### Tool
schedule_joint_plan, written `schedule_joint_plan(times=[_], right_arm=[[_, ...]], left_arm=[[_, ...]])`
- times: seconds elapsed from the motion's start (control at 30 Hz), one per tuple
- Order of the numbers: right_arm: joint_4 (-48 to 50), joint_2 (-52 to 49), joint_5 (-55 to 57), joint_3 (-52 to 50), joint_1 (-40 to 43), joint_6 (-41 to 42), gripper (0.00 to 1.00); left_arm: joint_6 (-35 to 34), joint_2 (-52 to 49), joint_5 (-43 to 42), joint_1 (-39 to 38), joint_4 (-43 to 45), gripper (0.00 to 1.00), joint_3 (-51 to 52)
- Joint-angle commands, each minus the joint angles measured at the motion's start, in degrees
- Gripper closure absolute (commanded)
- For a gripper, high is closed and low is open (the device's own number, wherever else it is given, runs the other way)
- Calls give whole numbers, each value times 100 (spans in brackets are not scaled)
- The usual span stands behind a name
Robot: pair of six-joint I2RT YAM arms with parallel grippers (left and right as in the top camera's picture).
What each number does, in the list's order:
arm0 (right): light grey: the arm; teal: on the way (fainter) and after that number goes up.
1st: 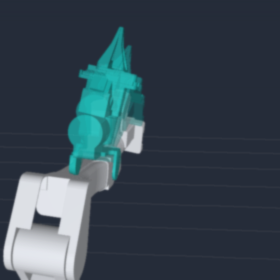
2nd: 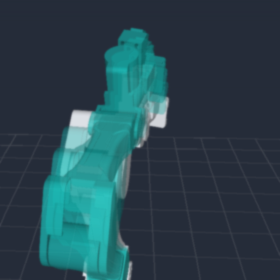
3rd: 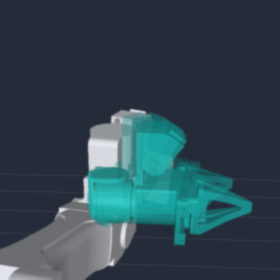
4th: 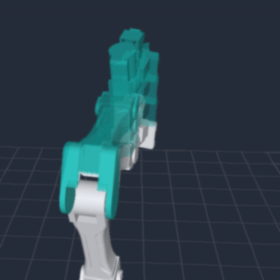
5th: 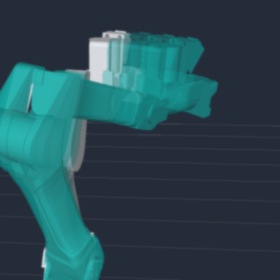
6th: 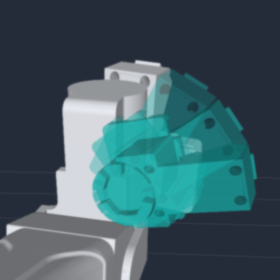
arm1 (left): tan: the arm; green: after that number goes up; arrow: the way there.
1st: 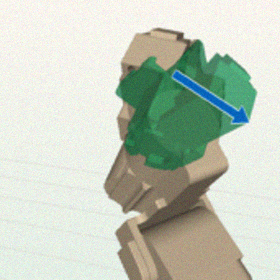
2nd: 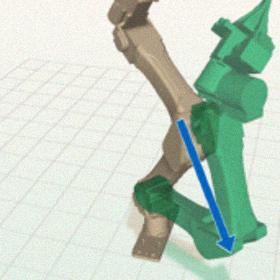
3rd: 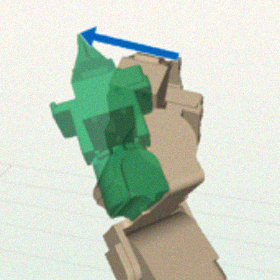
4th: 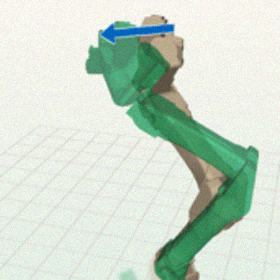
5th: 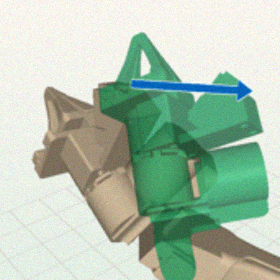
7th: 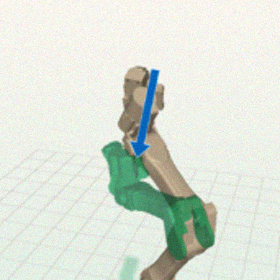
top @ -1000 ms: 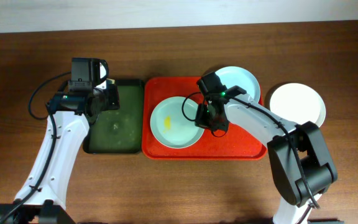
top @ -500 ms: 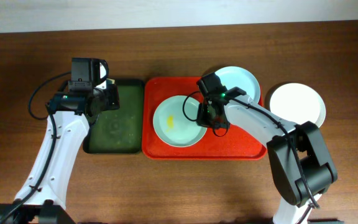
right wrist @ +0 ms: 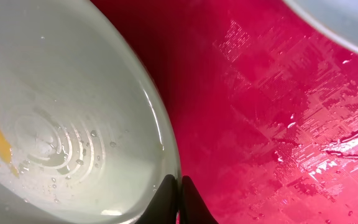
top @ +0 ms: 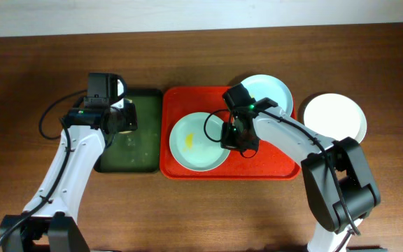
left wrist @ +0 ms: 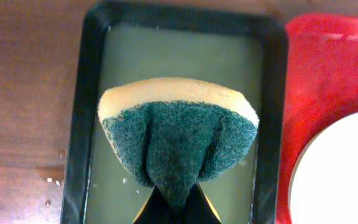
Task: Clean dirty plates on tray and stack at the side
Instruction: 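Carry the sponge with the left gripper over the held plate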
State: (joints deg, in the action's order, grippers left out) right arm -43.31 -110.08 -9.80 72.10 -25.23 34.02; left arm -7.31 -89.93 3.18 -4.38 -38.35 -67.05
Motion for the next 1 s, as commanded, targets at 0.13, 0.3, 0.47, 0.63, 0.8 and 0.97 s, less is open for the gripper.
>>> schedule_joint_plan(times=[0.13,0.3,0.47,0.63,0.8,0.97], right_arm=[[26,94,144,-52,-20,-59,96],[63,94,146,-52,-20,-61,96],[66,92,146,-52,-20,-61,96],[46,92,146,-55,-20,-83,96],[48,92,146,-55,-22,-81,96],[46,85,149,-55,-22,-83,96]], left_arm=[[-22,-369,-44,-87,-1755,100,-1580],[7,-1327,-413,-918,-2334,100,-2557],[-487,-2087,-428,-1779,-2092,100,-2557],[-702,-2640,-431,-2068,-1912,100,-2557],[-772,-2935,-431,-2076,-1908,100,-2553],[-772,-3397,-428,-2087,-1768,100,-2551]])
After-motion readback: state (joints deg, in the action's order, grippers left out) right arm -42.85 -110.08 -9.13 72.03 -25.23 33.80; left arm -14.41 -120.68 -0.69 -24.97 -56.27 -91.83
